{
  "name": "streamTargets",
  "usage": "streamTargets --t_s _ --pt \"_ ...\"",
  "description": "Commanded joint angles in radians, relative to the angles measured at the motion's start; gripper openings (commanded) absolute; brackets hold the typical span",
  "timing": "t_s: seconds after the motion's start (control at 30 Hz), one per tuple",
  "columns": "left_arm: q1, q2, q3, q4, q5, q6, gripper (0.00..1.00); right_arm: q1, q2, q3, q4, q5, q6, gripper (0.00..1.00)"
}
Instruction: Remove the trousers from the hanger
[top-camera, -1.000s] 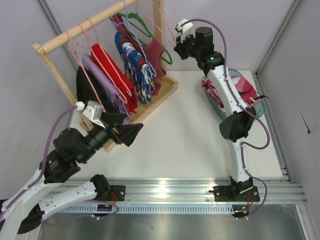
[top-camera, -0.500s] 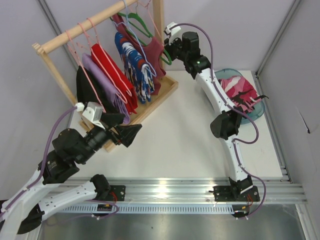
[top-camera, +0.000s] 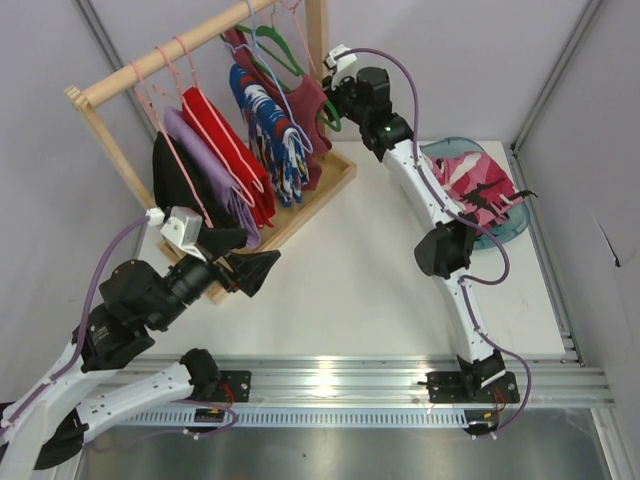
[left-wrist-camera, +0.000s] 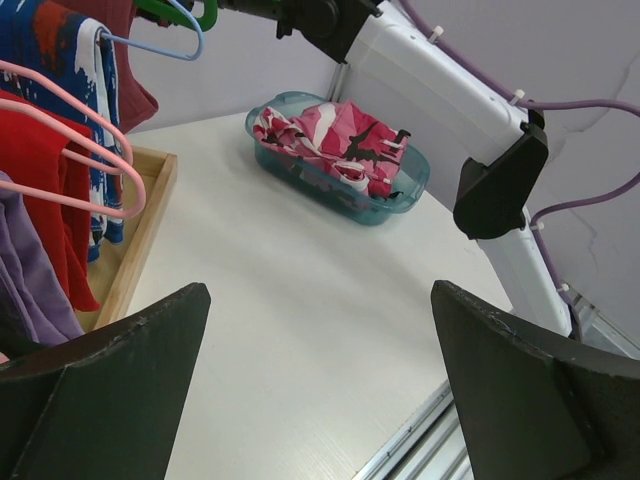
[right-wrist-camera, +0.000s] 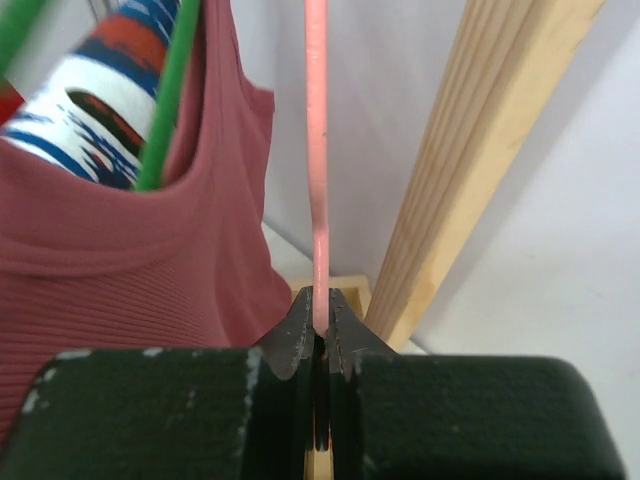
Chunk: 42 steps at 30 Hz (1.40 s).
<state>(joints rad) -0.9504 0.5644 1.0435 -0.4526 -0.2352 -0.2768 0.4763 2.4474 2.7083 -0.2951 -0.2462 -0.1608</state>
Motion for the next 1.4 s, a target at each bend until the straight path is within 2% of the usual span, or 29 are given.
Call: streamTargets --t_s 0.0,0.17,0.23,0.27,0.3,0.37,0.4,0.47,0.53,0.57,0.8,1.0,1.23,1.37 --pt "0.009 -0.012 0.023 0.0 -0.016 0.024 0.99 0.001 0.036 0.03 -0.002 0.025 0.02 0.0" --pt "0.007 -0.012 0.016 0.005 -0.01 0.022 0.99 0.002 0.019 0.015 -0.044 0.039 0.004 0.0" --pt "0.007 -0.012 0.015 0.008 -0.009 0.019 0.99 0.002 -0.008 -0.002 -0.047 0.047 0.007 0.07" --pt "0.007 -0.014 0.015 0.011 -0.009 0.018 0.99 0.002 -0.022 -0.008 -0.045 0.048 0.01 0.13" --pt "0.009 -0.015 0.015 0.012 -0.009 0.013 1.0 0.001 -0.034 -0.013 -0.045 0.051 0.015 0.26" --pt "0.009 -0.02 0.01 0.015 -0.007 0.005 0.99 0.001 -0.074 -0.022 -0.049 0.053 0.027 0.41" --pt "0.007 -0.026 0.006 0.018 -0.007 0.002 1.0 0.001 -0.088 -0.022 -0.055 0.054 0.027 0.55" --pt "0.009 -0.032 0.001 0.022 -0.003 -0.004 0.99 -0.001 -0.134 -0.028 -0.067 0.056 0.03 0.72" --pt "0.009 -0.04 0.003 0.02 0.002 -0.007 1.0 -0.002 -0.184 -0.044 -0.096 0.058 0.03 0.81" --pt "0.007 -0.04 0.001 0.023 0.004 -0.012 1.0 -0.004 -0.206 -0.064 -0.111 0.064 0.023 0.99" --pt "0.009 -0.057 0.01 0.015 0.027 -0.029 0.99 -0.022 -0.451 -0.309 -0.164 0.123 0.029 0.99" --pt "0.007 -0.083 0.062 -0.078 -0.056 -0.048 0.99 -0.074 -0.753 -0.551 -0.159 0.047 0.064 0.99" --pt "0.007 -0.106 0.079 -0.146 -0.081 -0.059 1.0 -0.09 -1.182 -1.046 -0.053 0.123 0.122 0.99" --pt "0.007 -0.113 0.043 -0.141 -0.089 -0.07 1.0 -0.09 -1.381 -1.258 -0.048 0.194 0.205 0.99"
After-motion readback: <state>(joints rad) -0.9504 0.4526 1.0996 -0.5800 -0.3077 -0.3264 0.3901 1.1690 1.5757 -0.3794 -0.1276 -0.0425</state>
